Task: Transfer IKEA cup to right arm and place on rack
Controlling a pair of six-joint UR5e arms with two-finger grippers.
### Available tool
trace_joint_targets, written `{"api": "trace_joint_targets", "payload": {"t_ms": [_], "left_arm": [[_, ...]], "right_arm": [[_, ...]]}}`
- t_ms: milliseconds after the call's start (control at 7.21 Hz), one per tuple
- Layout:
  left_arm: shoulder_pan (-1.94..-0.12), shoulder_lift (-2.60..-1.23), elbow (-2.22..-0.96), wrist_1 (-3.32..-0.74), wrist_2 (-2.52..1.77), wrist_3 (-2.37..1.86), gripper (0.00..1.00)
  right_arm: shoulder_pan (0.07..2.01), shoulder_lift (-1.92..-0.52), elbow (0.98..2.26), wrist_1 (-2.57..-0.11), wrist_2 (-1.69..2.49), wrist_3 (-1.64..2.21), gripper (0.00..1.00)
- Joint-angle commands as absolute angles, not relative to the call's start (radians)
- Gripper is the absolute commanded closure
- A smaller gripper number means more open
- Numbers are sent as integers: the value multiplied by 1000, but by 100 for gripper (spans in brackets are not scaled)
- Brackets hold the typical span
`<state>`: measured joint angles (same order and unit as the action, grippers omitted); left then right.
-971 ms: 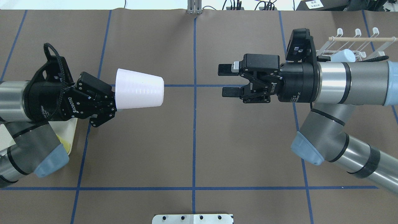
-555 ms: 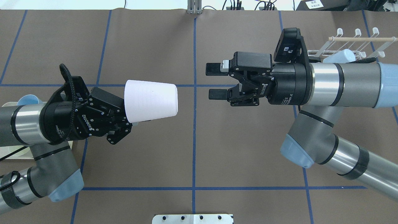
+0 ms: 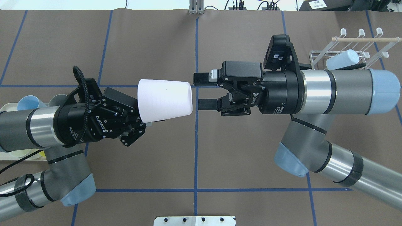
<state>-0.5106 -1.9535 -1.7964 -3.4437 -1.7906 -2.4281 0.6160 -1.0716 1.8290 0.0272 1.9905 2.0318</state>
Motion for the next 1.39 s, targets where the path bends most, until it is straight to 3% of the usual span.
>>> {"api": "trace_joint_targets", "payload": {"t_ms": [0,555,971,1248], "left_arm": [[-496,-1979,-1779,-3442,-1784,-2427,100],[-480,-1985,-1778,-3442,-1781,-2427,100],[-471,-1985,-1776,-3444,-1766,-2425,100],[-469,-1988,-1776,-3442,-1741,-2427,100]], "right_arm": [[606,-1071,1829,31,1988,2031,2],[592,-1069,1830,32,1951,2031,2],[586,-1069,1830,34,1948,2031,15],[578,-1069,1830,47,1945,2031,15]]}}
